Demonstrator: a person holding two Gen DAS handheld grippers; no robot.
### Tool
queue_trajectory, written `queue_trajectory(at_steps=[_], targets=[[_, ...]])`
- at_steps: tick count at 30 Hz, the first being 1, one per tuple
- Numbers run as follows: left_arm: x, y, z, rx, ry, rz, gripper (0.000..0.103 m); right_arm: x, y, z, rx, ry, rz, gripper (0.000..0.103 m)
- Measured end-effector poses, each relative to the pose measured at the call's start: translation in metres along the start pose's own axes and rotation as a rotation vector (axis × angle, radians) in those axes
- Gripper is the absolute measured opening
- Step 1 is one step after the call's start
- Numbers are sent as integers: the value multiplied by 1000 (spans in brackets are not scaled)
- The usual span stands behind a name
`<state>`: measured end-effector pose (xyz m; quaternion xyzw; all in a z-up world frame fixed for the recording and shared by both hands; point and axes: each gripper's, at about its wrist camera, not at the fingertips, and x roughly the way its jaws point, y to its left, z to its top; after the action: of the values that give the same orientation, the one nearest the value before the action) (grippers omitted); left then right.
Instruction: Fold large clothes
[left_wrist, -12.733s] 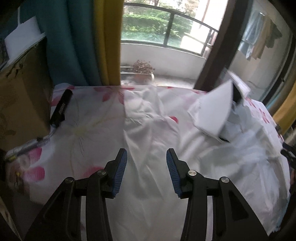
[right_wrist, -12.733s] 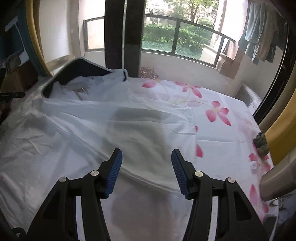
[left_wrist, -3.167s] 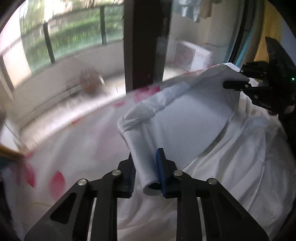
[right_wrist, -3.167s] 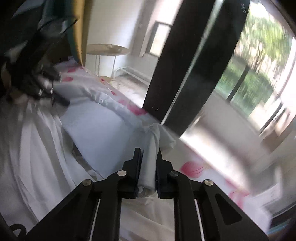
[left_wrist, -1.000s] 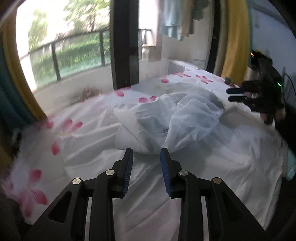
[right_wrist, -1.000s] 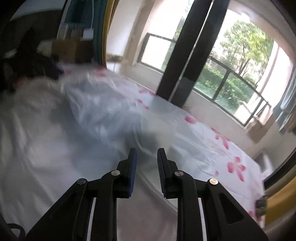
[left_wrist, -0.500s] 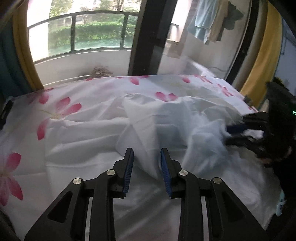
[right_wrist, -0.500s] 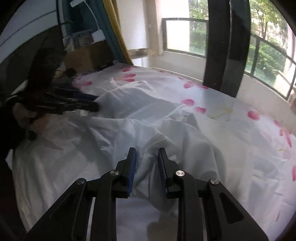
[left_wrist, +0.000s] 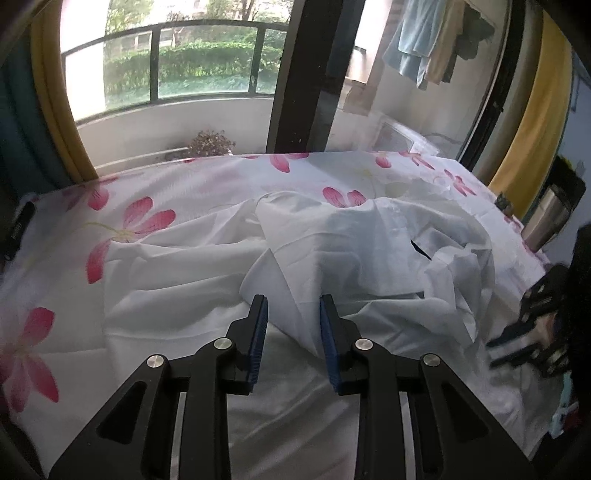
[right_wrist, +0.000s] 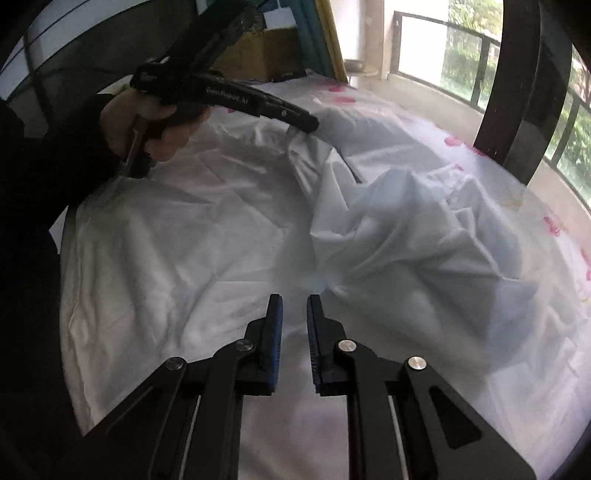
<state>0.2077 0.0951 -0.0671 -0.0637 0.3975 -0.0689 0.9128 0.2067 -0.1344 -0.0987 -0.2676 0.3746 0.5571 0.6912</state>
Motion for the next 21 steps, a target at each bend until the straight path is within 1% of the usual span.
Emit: queue_trajectory(at_steps=[1,2,3,4,6,7,9,11,14,17,21], targets=[[-1,-2,-1,4,0,3,30,-6,0,1,-7,-18,-14,15],[-4,-5,-2,6,-2,6,30,-13,-3,3,-9,-44,-33,19],[-5,-7,-2,9,-5,7,30,-18,-7,6,-4,-69,-53,28],[-7,-9,-2,12,-8,7,30,-23,-11,10,4,-93,-75,34],[-10,-13,-2,22,-19,9,30,-29,-23,20,29,-150,-120,61],[-11,-15,-2,27,-22,9,30,-29,-29,24,41,-171,-135,64],[-12,-18,-2,33,-26,5,30,-24,-46,35,79,-199,-151,64],[-12,-19,-2,30,-28,-3,30,-13,-58,47,99,-186,-125,64],[-9,-20,-5,23,-13,-12,30,7,-62,56,96,-145,-97,64],[-3,-20,-8,16,7,-11,30,22,-53,50,78,-91,-69,64],[0,-22,-9,26,23,5,30,25,-36,31,63,-31,-26,64]])
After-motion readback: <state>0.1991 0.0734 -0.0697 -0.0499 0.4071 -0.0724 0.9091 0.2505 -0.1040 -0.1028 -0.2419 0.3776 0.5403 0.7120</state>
